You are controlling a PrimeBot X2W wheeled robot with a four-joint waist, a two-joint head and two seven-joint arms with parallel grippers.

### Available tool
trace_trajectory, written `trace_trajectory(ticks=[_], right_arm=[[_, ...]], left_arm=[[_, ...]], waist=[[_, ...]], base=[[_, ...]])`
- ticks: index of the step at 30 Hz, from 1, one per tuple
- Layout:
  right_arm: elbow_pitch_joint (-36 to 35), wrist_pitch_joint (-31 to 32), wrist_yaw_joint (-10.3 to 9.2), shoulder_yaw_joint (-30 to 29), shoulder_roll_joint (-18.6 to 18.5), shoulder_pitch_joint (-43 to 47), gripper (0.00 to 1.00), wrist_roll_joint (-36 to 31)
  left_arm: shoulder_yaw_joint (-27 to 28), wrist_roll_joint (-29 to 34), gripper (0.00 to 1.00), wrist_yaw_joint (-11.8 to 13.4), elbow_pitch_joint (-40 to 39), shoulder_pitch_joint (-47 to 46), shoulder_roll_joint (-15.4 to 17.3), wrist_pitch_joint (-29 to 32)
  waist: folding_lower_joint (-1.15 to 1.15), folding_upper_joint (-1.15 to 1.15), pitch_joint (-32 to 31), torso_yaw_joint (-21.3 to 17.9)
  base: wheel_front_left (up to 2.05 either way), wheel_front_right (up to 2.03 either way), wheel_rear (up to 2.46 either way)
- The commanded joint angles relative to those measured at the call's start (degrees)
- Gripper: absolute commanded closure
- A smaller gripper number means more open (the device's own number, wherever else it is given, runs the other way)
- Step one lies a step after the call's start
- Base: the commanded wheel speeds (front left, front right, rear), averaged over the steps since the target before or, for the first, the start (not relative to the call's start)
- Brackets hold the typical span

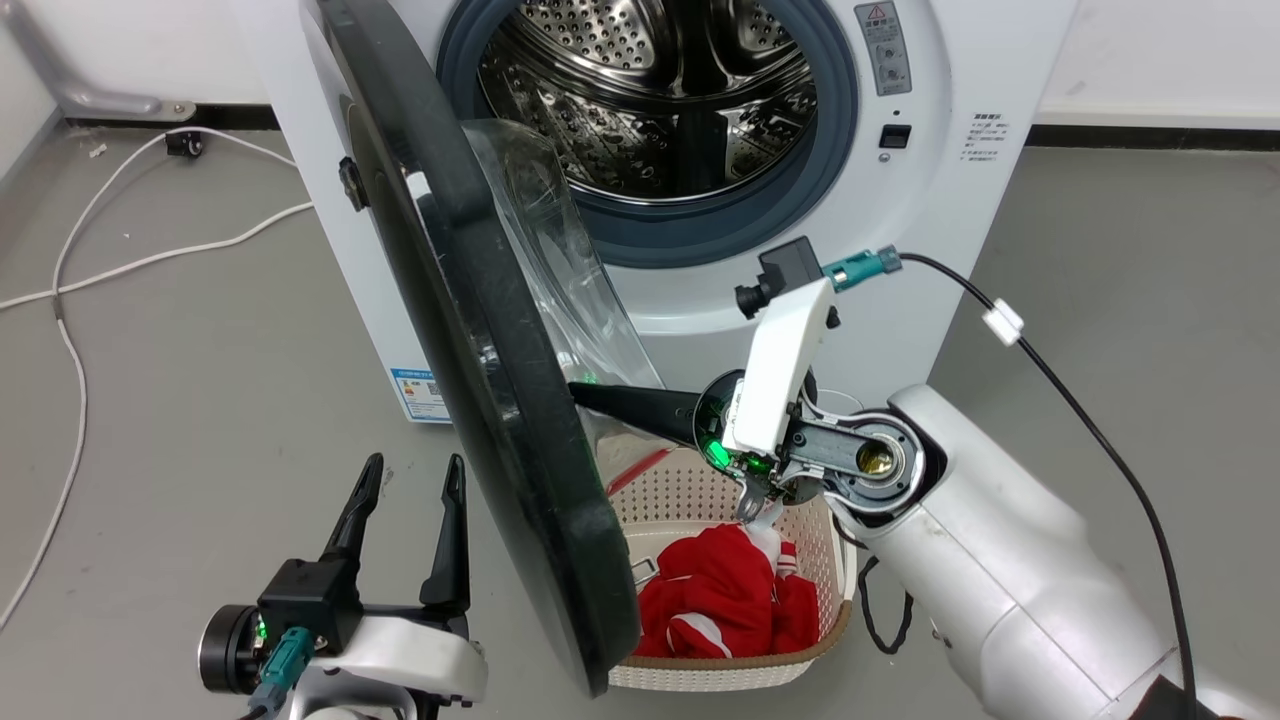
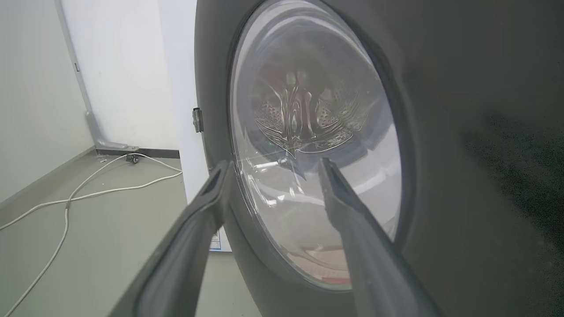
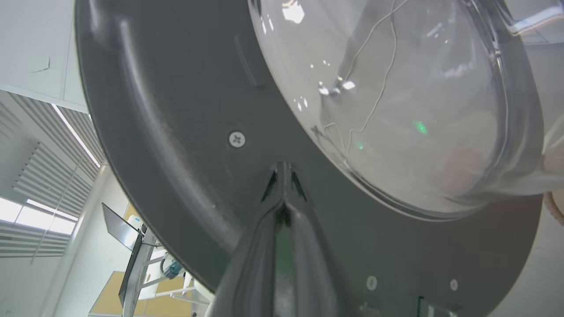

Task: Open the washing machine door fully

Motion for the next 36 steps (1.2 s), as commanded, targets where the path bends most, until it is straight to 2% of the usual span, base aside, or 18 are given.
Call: trace_trajectory(ticks=[1, 6, 7, 10, 11, 12, 13, 20, 22, 25, 26, 28, 32, 36], right_arm=[[-0.09, -0.91, 0.0, 0.11, 0.13, 1.13, 1.0, 0.17], [1.9, -11.5, 0.0, -2.16, 0.06, 4.66, 1.0, 0.63], [2.17, -16.07, 0.0, -4.19, -1.49, 7.52, 1.0, 0.37], [1.22, -20.81, 0.0, -6.48, -3.45, 11.2, 1.0, 0.16], [0.73, -22.74, 0.0, -7.32, -4.15, 12.39, 0.57, -0.23], [0.12, -24.59, 0.0, -8.13, -4.84, 13.84, 0.05, -0.37], [-0.7, -26.57, 0.0, -9.05, -5.42, 15.31, 0.0, -0.54], [-5.25, -42.14, 0.0, -12.21, -10.13, 23.6, 0.0, -7.31], [-6.16, -45.82, 0.0, -11.99, -11.87, 24.95, 0.0, -11.63], [-6.75, -47.89, 0.0, -13.5, -13.08, 26.68, 0.0, -19.62], [-7.55, -48.14, -0.01, -20.22, -13.99, 27.73, 0.0, -34.69], [-9.46, -48.07, -0.01, -25.21, -12.12, 29.8, 0.0, -46.24], [-17.78, -48.1, -0.01, -34.55, -7.84, 33.41, 0.0, -68.12], [-27.18, -48.1, -0.01, -38.39, -3.64, 37.16, 0.0, -84.43]], left_arm=[[0.15, -0.23, 0.0, 0.08, 0.0, 0.71, -0.02, -0.15], [0.41, -0.01, 0.0, 0.47, 0.21, 1.39, -0.02, -0.15], [0.89, 0.22, 0.0, 0.56, 0.19, 1.65, -0.02, -0.15], [1.38, 0.4, 0.0, 0.57, -0.02, 2.18, -0.02, -0.15], [1.45, 0.5, 0.0, 0.7, -0.14, 2.38, -0.03, -0.15], [1.5, 0.59, 0.0, 0.79, -0.19, 2.62, -0.03, -0.15], [1.62, 0.64, 0.0, 0.79, -0.15, 2.77, -0.02, -0.15], [2.58, 0.24, 0.0, 1.13, 0.11, 2.72, -0.01, -0.15], [2.98, 0.36, 0.0, 1.05, 0.03, 2.91, 0.0, -0.15], [3.73, 0.72, 0.0, 0.95, -0.15, 3.15, 0.0, -0.15], [4.54, 0.9, 0.0, 1.01, -0.38, 3.57, -0.01, -0.15], [5.04, 0.99, 0.0, 1.04, -0.59, 3.7, 0.0, -0.15], [6.25, 0.8, 0.0, 1.56, -0.99, 3.55, 0.0, -0.15], [6.47, 1.27, 0.0, 1.42, -1.22, 3.19, 0.0, -0.15]], waist=[[0.01, 0.0, -0.19, -0.21], [0.01, 0.0, -1.23, -1.23], [0.01, 0.0, -1.71, -2.0], [0.01, 0.0, -2.2, -2.92], [0.01, 0.0, -2.36, -3.16], [0.01, 0.0, -2.48, -3.32], [0.01, 0.0, -2.61, -3.43], [0.01, 0.0, -3.52, -4.22], [0.01, 0.0, -3.61, -4.52], [0.01, 0.0, -3.8, -4.99], [0.01, 0.0, -3.86, -5.37], [0.01, 0.0, -3.9, -5.52], [0.01, 0.0, -3.78, -5.7], [0.01, 0.0, -3.66, -5.6]], base=[[0.0, 0.0, 0.0], [0.0, 0.0, 0.0], [0.0, 0.0, 0.0], [0.0, 0.0, 0.0], [0.0, 0.0, 0.0], [0.0, 0.0, 0.0], [0.0, 0.0, 0.0], [0.0, 0.0, 0.0], [0.0, 0.0, 0.0], [0.0, 0.0, 0.0], [0.0, 0.0, 0.0], [0.0, 0.0, 0.0], [0.0, 0.0, 0.0], [0.0, 0.0, 0.0]])
